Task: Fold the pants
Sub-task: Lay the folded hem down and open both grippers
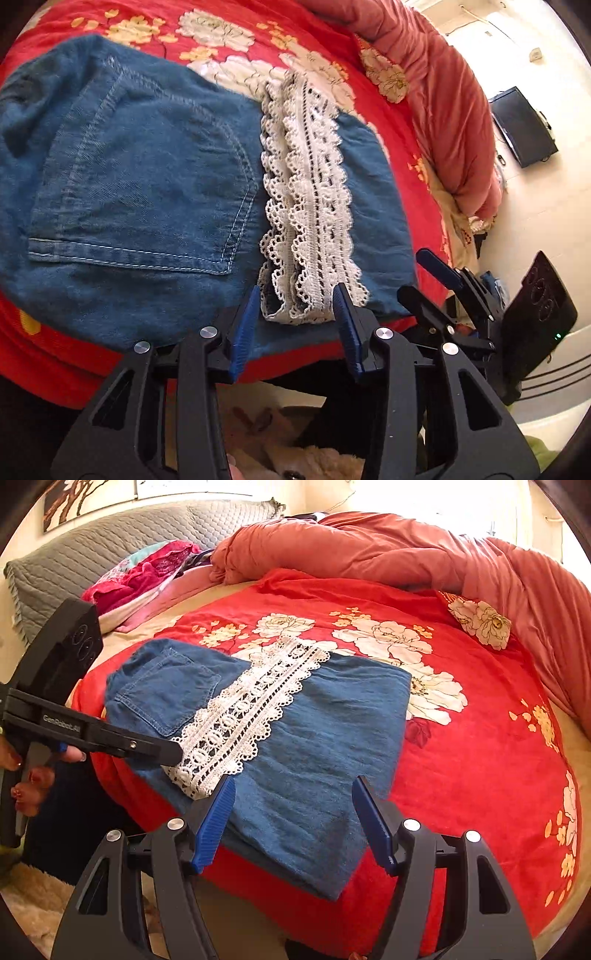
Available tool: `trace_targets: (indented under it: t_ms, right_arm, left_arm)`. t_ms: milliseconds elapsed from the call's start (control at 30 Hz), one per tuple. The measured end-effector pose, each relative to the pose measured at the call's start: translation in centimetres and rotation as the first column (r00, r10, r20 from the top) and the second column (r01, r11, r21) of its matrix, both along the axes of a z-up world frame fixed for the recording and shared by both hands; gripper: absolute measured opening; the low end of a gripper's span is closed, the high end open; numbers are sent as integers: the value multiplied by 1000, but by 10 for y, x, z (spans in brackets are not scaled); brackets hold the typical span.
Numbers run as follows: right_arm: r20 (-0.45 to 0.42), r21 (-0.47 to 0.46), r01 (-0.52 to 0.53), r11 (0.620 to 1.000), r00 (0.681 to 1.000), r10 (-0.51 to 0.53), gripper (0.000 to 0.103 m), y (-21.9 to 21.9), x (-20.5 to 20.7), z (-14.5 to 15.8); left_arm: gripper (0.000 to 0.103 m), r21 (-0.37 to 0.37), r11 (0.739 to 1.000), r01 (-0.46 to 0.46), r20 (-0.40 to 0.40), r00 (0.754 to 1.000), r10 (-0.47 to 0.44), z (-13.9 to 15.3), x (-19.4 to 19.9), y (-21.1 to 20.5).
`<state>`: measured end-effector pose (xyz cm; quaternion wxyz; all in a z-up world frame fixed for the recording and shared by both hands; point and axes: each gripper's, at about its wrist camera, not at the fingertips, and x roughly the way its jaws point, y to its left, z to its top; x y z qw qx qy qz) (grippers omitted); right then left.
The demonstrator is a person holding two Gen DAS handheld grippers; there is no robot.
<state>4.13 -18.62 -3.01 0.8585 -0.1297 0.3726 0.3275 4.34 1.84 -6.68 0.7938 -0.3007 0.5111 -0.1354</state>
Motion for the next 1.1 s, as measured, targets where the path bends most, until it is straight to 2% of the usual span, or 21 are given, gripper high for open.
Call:
trace_targets:
  t_ms: [100, 167, 267, 433, 500, 567, 633, 767, 967, 1100]
  right_arm:
    - [-11, -12, -9, 1000, 1000, 9, 64, 1, 2, -6]
    - [-25, -19, -12, 1000, 1000, 12, 64, 2, 3, -11]
    - [-39, -40, -12, 999, 999, 10, 64, 4, 4, -19]
    - [-27, -12, -7, 1000, 1000, 6, 64, 0, -3, -8]
    - [-15, 17, -21, 1000, 1000, 21, 64, -2, -7, 0]
    - [-11, -2, -37, 999, 999, 37, 64, 2, -7, -1]
    - [-13, -57, -29, 998, 1000, 28, 64, 8, -4, -10]
    - [-53, -115, -9, 993, 999, 3, 64, 13, 0, -28]
    - [-57, -96, 4, 995, 998, -10, 65, 8, 0, -36]
    - [-77, -53, 27, 998, 997, -31, 67, 0, 0, -28]
  left_arm:
    - [33, -13, 999, -47, -15, 999, 47, -9, 6, 0]
    - [33, 7, 998, -64, -7, 998, 64, -9, 8, -5]
    - [18, 33, 998, -53, 0, 999, 53, -8, 8, -10]
    - [15, 58, 998, -20, 13, 1000, 19, 6, -4, -13]
    - [15, 115, 993, 1, 39, 999, -5, 14, -12, -16]
    - [15, 173, 985, 4, 56, 998, -14, 16, -14, -18]
    - [16, 216, 976, 5, 52, 999, -17, 10, -13, -21]
    - [22, 236, 972, 14, 43, 999, -25, 2, -14, -22]
    - [28, 265, 964, 25, 56, 998, -42, 2, -12, -29]
    - [38, 261, 965, 25, 83, 995, -48, 9, -17, -26]
